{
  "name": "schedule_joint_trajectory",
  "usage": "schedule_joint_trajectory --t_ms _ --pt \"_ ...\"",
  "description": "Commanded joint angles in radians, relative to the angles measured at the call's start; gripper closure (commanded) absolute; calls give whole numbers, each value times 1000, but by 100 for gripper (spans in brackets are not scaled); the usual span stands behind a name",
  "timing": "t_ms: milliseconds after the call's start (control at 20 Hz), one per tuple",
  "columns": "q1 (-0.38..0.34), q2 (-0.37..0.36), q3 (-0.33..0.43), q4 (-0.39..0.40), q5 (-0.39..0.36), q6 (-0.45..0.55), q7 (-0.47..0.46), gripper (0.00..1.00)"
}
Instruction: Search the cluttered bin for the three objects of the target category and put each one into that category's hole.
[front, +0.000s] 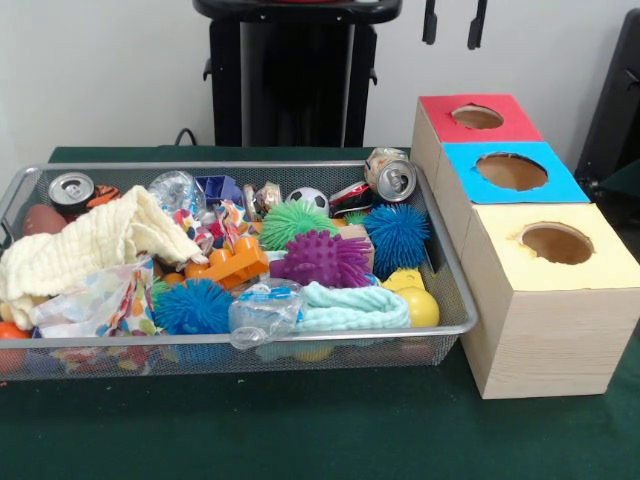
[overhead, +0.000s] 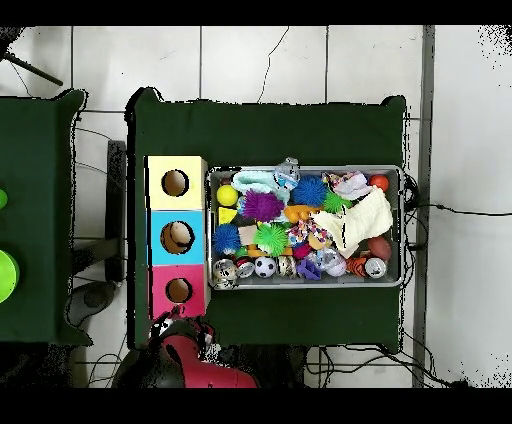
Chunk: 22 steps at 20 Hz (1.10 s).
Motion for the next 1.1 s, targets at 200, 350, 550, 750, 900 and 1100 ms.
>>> schedule_joint_trajectory --t_ms 200,350,550,750,900,1100 --pt "-22 5 80 15 40 -46 188 0" --pt "-22 7 82 13 40 -46 186 0" --pt "-30 6 92 19 42 -54 185 0" --pt "-36 6 100 23 43 -60 185 0" --pt "-36 5 101 22 43 -58 185 0" --pt "-39 5 104 22 43 -58 185 0"
